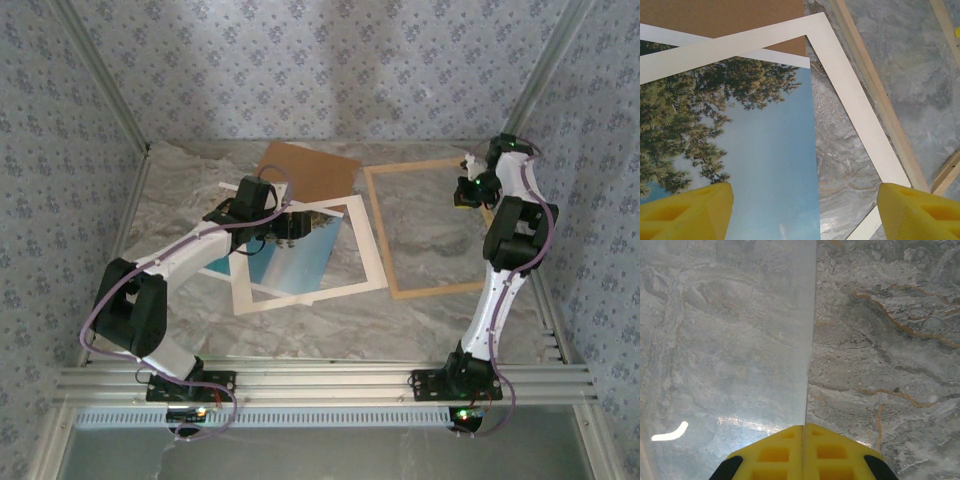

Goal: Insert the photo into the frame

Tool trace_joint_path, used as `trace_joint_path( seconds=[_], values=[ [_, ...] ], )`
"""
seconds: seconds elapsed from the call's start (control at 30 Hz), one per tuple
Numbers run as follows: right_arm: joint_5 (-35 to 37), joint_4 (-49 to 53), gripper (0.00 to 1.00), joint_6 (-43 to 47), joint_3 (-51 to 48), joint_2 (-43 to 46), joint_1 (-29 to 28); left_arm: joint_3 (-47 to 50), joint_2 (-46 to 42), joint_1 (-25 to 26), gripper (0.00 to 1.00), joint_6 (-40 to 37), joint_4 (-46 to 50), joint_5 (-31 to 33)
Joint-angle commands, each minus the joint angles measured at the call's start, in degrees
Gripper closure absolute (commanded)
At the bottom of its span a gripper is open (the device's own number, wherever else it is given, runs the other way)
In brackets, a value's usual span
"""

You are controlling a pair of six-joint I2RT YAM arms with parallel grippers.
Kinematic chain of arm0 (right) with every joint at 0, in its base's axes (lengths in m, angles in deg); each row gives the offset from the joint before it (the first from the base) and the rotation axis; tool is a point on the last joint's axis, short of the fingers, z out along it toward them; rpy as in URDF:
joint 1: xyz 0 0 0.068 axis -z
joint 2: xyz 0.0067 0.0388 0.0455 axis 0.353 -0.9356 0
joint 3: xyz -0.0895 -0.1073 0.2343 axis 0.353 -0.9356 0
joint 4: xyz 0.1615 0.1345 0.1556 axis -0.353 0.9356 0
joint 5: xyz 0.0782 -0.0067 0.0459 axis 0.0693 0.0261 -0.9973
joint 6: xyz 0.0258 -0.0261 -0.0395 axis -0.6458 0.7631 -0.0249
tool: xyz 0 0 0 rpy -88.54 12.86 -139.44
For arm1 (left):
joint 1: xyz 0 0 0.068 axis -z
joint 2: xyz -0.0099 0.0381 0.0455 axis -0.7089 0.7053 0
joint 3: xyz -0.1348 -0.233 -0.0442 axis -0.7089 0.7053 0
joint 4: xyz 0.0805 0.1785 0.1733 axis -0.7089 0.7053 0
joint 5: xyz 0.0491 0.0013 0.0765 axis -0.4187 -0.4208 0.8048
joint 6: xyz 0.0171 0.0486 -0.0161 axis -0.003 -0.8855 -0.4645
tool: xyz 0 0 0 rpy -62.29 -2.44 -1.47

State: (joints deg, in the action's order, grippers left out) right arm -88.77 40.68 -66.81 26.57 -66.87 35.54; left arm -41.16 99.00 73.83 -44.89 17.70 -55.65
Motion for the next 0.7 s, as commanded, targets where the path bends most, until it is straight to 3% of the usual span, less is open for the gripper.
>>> trace_joint_path(
  seconds=[0.0, 0.23, 0.67],
  values=[
    [-2.9, -0.1, 1.0, -1.5, -0.8, -0.5, -0.4, -0.7, -0.1, 0.4, 0.24, -0.2, 0.6, -0.8],
    [-6.0, -0.8, 1.0, -2.1, -1.6, 0.7, -0.2, -0.3, -0.2, 0.4, 0.24, -0.2, 0.4, -0.7],
    [-1.1, -1.2, 1.0, -1.5, -2.6, 0.5, -0.1, -0.4, -0.3, 0.4, 0.24, -0.2, 0.4, -0.7]
  ],
)
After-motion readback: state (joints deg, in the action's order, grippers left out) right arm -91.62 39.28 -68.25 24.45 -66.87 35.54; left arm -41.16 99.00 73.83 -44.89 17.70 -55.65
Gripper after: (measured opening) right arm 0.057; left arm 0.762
